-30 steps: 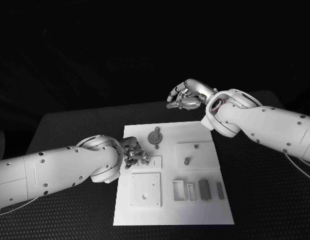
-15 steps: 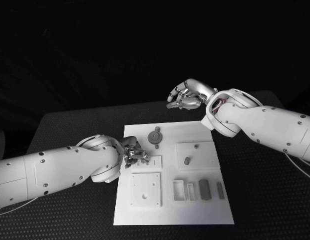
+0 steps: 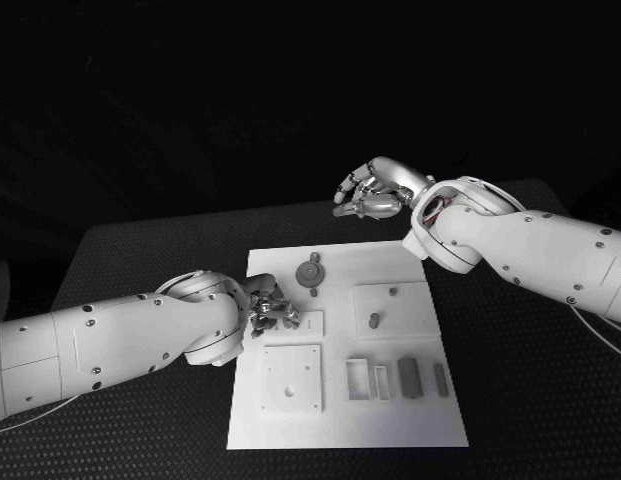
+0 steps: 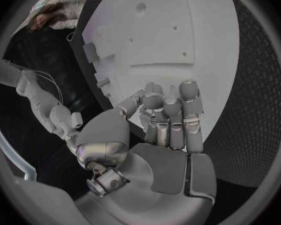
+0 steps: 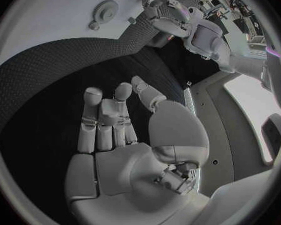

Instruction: Assemble the parts on the task board

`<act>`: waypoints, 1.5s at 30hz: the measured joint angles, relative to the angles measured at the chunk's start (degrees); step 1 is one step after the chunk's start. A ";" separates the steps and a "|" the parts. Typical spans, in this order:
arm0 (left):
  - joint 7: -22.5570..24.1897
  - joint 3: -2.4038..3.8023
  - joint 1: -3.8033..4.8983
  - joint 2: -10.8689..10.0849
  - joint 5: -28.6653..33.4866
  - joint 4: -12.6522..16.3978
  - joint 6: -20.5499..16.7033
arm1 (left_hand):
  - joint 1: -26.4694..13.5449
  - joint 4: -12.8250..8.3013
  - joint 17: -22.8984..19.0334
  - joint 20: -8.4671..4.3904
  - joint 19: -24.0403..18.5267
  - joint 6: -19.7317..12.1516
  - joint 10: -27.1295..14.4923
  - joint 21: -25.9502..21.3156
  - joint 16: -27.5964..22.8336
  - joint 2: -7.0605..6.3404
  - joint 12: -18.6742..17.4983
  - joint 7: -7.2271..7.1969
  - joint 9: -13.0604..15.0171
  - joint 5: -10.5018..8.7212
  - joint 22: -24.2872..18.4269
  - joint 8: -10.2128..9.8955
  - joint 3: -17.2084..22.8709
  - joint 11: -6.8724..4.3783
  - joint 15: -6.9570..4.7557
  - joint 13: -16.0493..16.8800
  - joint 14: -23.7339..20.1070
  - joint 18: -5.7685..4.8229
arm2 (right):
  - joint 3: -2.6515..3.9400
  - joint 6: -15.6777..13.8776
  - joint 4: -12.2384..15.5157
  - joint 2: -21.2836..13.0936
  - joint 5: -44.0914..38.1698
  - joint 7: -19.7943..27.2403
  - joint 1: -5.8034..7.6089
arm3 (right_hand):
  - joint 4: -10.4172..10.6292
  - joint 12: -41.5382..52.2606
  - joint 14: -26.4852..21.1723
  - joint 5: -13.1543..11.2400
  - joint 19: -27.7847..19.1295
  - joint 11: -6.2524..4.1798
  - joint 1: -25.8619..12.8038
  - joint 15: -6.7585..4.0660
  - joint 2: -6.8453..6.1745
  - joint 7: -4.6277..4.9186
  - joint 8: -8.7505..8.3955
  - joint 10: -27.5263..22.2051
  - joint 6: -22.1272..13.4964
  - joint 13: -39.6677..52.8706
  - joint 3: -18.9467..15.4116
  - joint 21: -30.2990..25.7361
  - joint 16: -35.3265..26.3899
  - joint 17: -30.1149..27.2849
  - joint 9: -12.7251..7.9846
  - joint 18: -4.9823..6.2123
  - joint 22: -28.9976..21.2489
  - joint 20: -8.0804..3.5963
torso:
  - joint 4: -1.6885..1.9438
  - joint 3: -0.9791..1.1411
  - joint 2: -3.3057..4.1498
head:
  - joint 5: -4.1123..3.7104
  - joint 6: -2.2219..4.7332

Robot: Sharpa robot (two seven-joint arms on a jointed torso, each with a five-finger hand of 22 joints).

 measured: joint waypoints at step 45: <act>0.15 -0.25 -0.64 -0.02 -0.10 0.04 0.53 | -1.95 -0.28 -2.25 -0.42 0.19 7.81 -2.77 0.18 1.50 -4.82 0.67 -4.14 0.46 6.82 -0.03 -0.76 -6.69 -1.64 -1.80 -0.91 -1.24 0.01 | 0.00 0.43 0.01 -0.08 0.00 -0.04 -0.09 | 0.00 0.00 0.00 0.00 0.00 0.00 0.00 0.00 0.00 -0.05 0.00 0.00 0.05 -0.01 0.00 0.00 0.00 0.00 0.03 0.00 0.00 0.00 | 0.11 -0.08 0.01 | -0.12 -0.04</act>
